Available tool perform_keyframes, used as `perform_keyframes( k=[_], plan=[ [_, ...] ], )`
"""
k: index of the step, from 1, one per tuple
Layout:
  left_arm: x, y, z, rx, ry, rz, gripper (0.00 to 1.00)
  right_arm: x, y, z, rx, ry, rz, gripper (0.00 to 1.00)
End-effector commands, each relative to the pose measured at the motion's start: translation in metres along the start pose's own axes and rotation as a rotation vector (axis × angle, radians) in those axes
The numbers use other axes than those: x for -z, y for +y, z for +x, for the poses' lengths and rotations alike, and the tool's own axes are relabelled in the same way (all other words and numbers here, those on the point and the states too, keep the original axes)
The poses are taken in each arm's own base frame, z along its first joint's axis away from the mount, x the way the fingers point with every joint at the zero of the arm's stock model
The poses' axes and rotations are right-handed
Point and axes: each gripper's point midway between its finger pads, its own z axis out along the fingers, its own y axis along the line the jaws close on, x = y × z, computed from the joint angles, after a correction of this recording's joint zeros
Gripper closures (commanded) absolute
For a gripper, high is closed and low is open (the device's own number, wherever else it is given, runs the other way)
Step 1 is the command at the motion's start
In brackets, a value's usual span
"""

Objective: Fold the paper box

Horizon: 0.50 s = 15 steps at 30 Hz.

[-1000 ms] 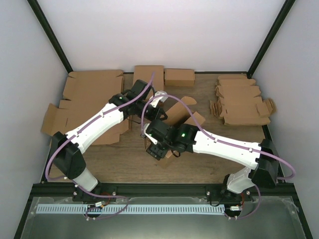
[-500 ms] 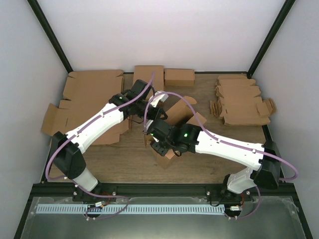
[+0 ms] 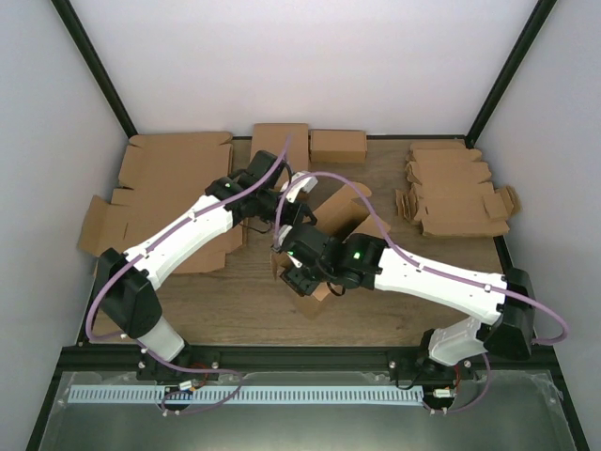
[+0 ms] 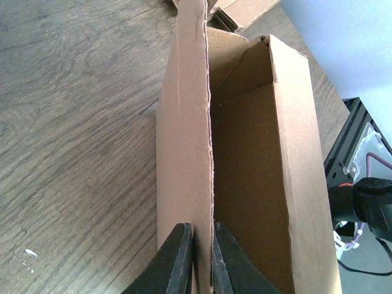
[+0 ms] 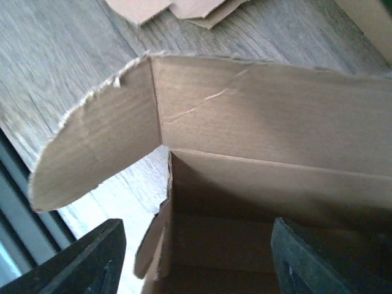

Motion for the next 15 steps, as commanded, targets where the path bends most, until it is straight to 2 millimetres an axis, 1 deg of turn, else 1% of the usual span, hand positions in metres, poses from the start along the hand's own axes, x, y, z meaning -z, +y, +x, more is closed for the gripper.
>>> perform_keyframes(
  k=[1,2,5,6,8,11,13,15],
  plan=[
    [0.000,-0.005,-0.001,0.006,-0.016,0.030,0.90,0.038,0.003,-0.022,-0.061,-0.098,-0.057,0.28],
    [-0.001,-0.005,0.000,0.008,-0.014,0.028,0.90,0.045,0.003,-0.024,-0.076,-0.109,-0.066,0.25],
    [-0.002,-0.004,0.000,0.011,-0.012,0.026,0.90,0.067,0.003,-0.024,-0.145,-0.128,-0.097,0.22],
    [-0.002,-0.004,-0.001,0.010,-0.013,0.026,0.90,0.074,0.000,-0.022,-0.178,-0.131,-0.101,0.21],
    [-0.002,-0.004,-0.001,0.009,-0.014,0.026,0.90,0.082,-0.006,-0.012,-0.249,-0.109,-0.109,0.21],
    [-0.003,-0.003,-0.002,0.007,-0.015,0.027,0.90,0.088,-0.010,0.008,-0.301,-0.076,-0.150,0.22],
    [-0.004,-0.004,-0.003,0.006,-0.015,0.027,0.90,0.088,-0.003,0.016,-0.261,-0.075,-0.197,0.21],
    [-0.004,-0.004,-0.004,0.006,-0.018,0.028,0.90,0.080,-0.002,0.022,-0.215,-0.055,-0.195,0.18]
  ],
)
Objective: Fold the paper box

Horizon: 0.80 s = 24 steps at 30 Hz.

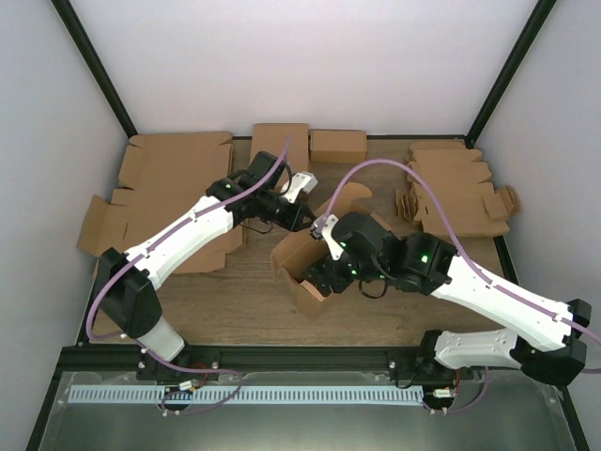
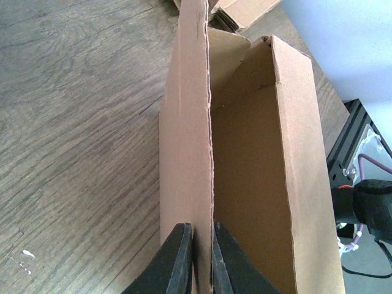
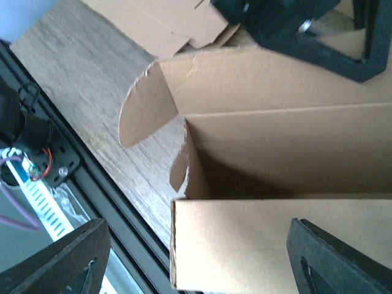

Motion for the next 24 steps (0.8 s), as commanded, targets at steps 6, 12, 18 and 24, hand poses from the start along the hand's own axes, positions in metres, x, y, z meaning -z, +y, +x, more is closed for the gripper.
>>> perform_keyframes(
  k=[6,12,18,24],
  plan=[
    [0.001,-0.006,-0.007,-0.001,-0.016,0.019,0.90,-0.038,-0.020,0.028,0.083,0.201,0.128,0.15],
    [-0.003,-0.001,-0.002,0.011,-0.008,0.004,0.90,-0.012,-0.020,0.024,-0.026,0.172,0.127,0.04],
    [-0.006,-0.002,-0.006,0.011,-0.007,0.009,0.90,-0.014,-0.003,0.047,-0.106,0.258,0.024,0.01],
    [-0.004,-0.003,-0.007,0.019,-0.009,0.000,0.90,-0.027,0.010,0.044,-0.169,0.262,-0.020,0.00]
  ],
)
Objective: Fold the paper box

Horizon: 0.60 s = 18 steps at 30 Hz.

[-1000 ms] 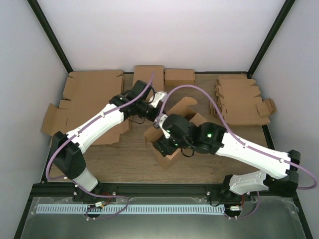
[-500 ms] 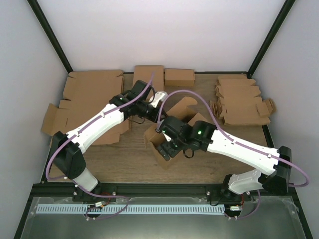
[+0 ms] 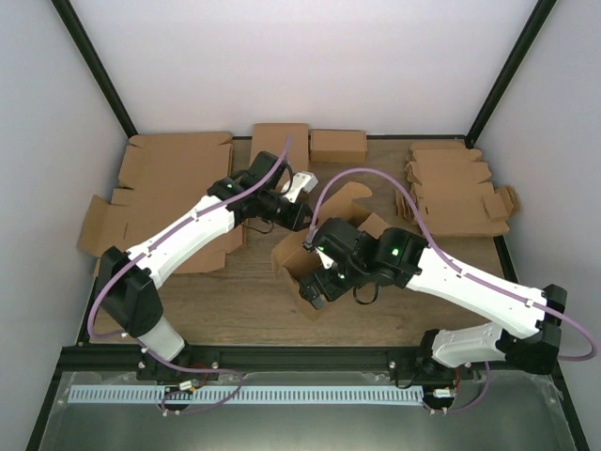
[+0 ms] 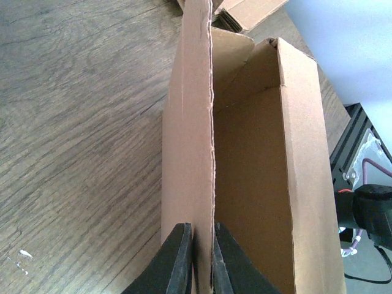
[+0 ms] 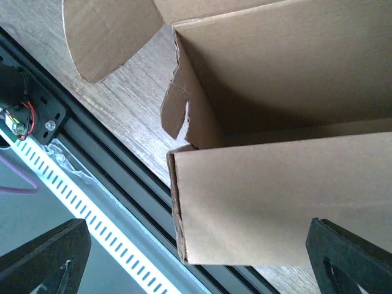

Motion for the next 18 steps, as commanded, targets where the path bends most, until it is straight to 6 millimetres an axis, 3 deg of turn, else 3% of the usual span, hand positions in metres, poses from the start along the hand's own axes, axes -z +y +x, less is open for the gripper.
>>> perform_keyframes(
  k=[1,8,13,18],
  plan=[
    [-0.001,-0.004,-0.005,0.003,-0.009,0.002,0.90,-0.007,0.012,-0.003,-0.061,0.016,-0.023,0.00],
    [0.003,-0.004,-0.005,0.070,-0.041,-0.032,0.90,-0.026,0.006,0.005,-0.083,0.061,0.151,0.00],
    [0.007,-0.005,-0.006,0.111,-0.065,-0.042,0.90,-0.030,-0.004,0.001,-0.112,0.031,0.275,0.00],
    [0.015,-0.012,-0.009,0.151,-0.107,-0.024,0.90,-0.037,-0.003,-0.007,-0.125,-0.032,0.329,0.00]
  ],
)
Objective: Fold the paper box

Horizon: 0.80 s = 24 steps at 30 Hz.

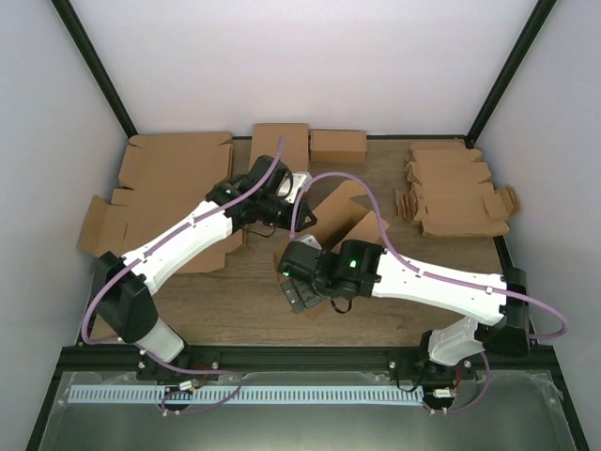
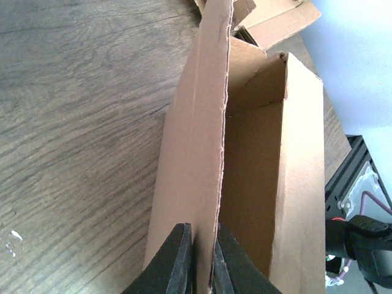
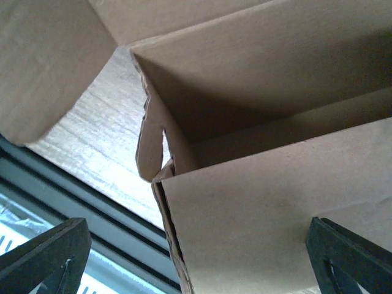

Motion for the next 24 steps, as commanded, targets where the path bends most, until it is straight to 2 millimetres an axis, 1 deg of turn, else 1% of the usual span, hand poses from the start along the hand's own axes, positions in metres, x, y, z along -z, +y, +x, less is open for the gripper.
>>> perform_keyframes(
  k=[1,5,8,12,15,17,21,24],
  plan=[
    [0.015,-0.016,-0.008,0.042,-0.072,0.040,0.90,-0.007,-0.004,-0.007,-0.052,-0.063,0.091,0.00],
    [0.018,-0.023,-0.006,0.067,-0.078,0.082,0.90,-0.010,0.000,-0.012,-0.057,-0.133,0.110,0.01],
    [0.021,-0.027,-0.004,0.079,-0.083,0.096,0.90,-0.014,-0.004,-0.014,-0.064,-0.160,0.148,0.05],
    [0.024,-0.026,-0.004,0.075,-0.097,0.091,0.90,-0.017,-0.011,-0.014,-0.066,-0.186,0.189,0.10],
    [0.022,-0.018,-0.004,0.068,-0.092,0.062,0.89,-0.016,-0.018,-0.015,-0.068,-0.206,0.214,0.10],
    [0.024,-0.013,-0.008,0.068,-0.098,0.057,0.89,-0.014,-0.021,-0.014,-0.066,-0.216,0.217,0.09],
    [0.031,-0.002,-0.016,0.063,-0.109,0.030,0.89,-0.012,-0.020,-0.011,-0.068,-0.217,0.187,0.05],
    [0.033,0.004,-0.018,0.063,-0.112,0.022,0.89,-0.011,-0.018,-0.009,-0.071,-0.217,0.160,0.04]
  ],
)
